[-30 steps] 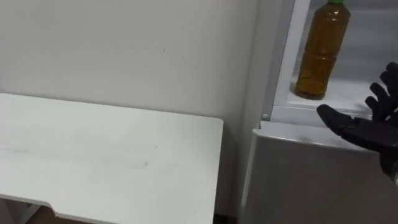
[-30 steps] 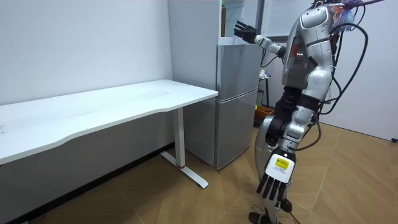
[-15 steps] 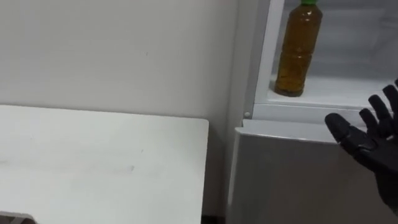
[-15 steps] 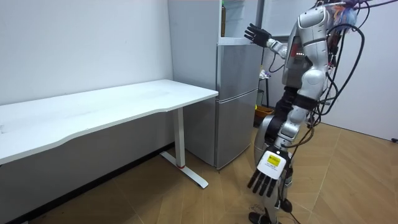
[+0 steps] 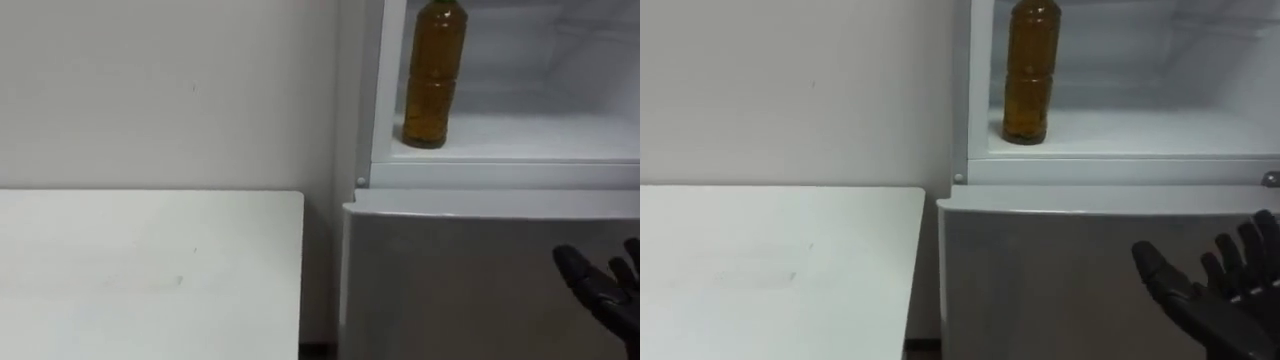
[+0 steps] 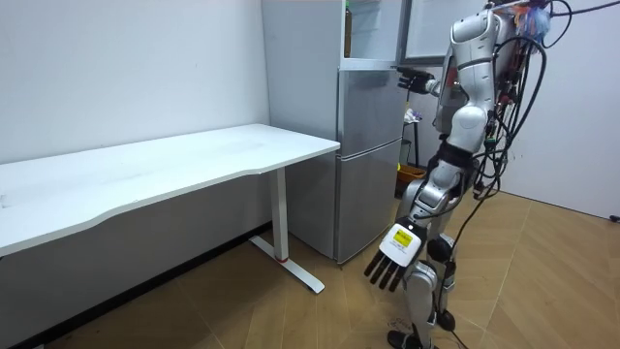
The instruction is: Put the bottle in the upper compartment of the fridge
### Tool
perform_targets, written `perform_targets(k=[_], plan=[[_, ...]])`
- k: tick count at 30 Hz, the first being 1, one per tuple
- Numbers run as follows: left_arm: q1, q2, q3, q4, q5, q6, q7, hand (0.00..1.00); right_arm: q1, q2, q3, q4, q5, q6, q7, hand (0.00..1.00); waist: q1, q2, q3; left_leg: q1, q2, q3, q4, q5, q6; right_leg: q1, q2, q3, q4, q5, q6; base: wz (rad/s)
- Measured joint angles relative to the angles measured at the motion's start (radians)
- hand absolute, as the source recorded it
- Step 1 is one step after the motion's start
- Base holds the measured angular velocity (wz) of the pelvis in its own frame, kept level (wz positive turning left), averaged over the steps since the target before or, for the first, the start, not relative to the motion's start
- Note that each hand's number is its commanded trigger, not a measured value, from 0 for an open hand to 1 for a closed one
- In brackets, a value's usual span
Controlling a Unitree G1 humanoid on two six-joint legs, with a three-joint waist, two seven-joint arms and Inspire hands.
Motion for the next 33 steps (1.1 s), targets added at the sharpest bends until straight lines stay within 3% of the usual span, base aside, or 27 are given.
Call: perform_targets(k=[3,10,18,27,33], plan=[[0.004,0.002,0.0,-0.002,-0.002,0.002,0.011,0.0,0.033,0.001,-0.007,0.055,0.042,-0.003,-0.042,0.0,-0.004,0.002,-0.0015,0.003,0.0,0.004,-0.009,0.0,0.0,0.001,0.002,0.002,-0.003,0.0,0.0,-0.04],[-0.002,0.0,-0.021,0.004,-0.003,0.023,0.01,0.0,0.117,0.055,-0.006,0.211,0.054,0.0,-0.168,0.0,-0.007,0.009,0.0037,0.004,-0.001,0.012,-0.01,-0.003,-0.001,-0.001,0.002,0.01,-0.002,-0.001,0.001,-0.03],[-0.012,0.002,-0.04,-0.008,-0.002,0.023,0.019,0.0,0.118,0.071,-0.003,0.473,0.051,-0.003,-0.239,0.0,-0.024,0.011,0.0027,0.017,-0.002,0.012,-0.014,-0.004,-0.001,0.003,-0.003,0.009,0.001,-0.011,0.002,0.0],[-0.002,-0.001,-0.041,-0.023,-0.029,0.024,0.031,0.0,0.129,0.077,0.012,0.768,0.052,0.002,-0.264,0.0,-0.024,0.005,0.0023,0.041,-0.003,0.014,-0.029,-0.006,-0.002,0.028,0.0,0.009,-0.004,-0.017,0.005,0.01],[0.027,-0.001,-0.032,-0.03,-0.032,0.051,0.027,0.0,0.129,0.082,0.005,0.969,0.049,0.024,-0.243,0.0,-0.031,0.005,0.0007,0.054,-0.01,0.013,-0.029,-0.012,-0.004,0.042,0.0,0.01,-0.004,-0.026,0.007,0.0]])
